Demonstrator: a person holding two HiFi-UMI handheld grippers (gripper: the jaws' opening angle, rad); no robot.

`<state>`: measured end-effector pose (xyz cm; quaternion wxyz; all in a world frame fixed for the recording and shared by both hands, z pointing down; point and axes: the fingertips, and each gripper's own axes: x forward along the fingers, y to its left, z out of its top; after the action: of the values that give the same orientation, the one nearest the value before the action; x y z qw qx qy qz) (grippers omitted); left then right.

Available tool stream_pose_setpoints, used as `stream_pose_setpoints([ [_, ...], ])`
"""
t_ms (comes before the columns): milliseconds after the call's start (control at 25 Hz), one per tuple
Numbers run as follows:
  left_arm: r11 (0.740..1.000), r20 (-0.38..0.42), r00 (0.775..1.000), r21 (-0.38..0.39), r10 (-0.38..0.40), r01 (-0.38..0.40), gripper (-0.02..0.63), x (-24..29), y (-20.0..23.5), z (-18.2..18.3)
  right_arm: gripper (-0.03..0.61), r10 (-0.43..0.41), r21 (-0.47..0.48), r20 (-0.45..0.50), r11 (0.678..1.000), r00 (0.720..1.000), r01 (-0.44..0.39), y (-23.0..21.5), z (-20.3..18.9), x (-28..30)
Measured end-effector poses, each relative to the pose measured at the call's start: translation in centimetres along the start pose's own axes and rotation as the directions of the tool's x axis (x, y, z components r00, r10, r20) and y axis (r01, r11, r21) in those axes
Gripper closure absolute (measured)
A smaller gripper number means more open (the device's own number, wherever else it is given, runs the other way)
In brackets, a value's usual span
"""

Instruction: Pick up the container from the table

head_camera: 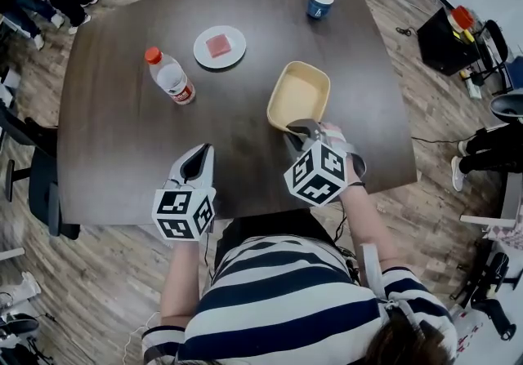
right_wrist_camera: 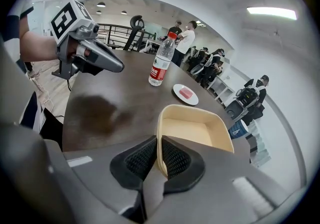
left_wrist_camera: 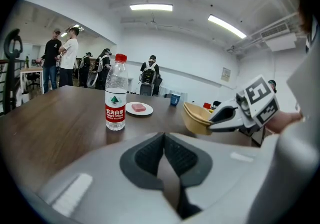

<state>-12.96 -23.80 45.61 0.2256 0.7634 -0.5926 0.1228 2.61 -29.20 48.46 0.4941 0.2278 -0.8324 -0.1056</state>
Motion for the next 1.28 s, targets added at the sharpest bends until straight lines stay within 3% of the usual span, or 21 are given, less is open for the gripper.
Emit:
stream_pose_setpoints([
  [720, 1.000, 0.011, 1.000, 0.004, 0.001, -0.001, 0.614, -4.7, -0.1, -1.4, 0.554, 0.046, -0.003, 0.016, 0.999, 0.999, -0.046, 6.4, 0.9, -3.7],
  [1280, 0.997, 0.036, 0.998, -0.050, 0.053, -0.051, 0.614, -6.7, 0.9, -2.4, 0.554, 0.086, -0.026, 0.032, 0.996, 0.996, -0.086, 8.9, 0.8, -4.7],
])
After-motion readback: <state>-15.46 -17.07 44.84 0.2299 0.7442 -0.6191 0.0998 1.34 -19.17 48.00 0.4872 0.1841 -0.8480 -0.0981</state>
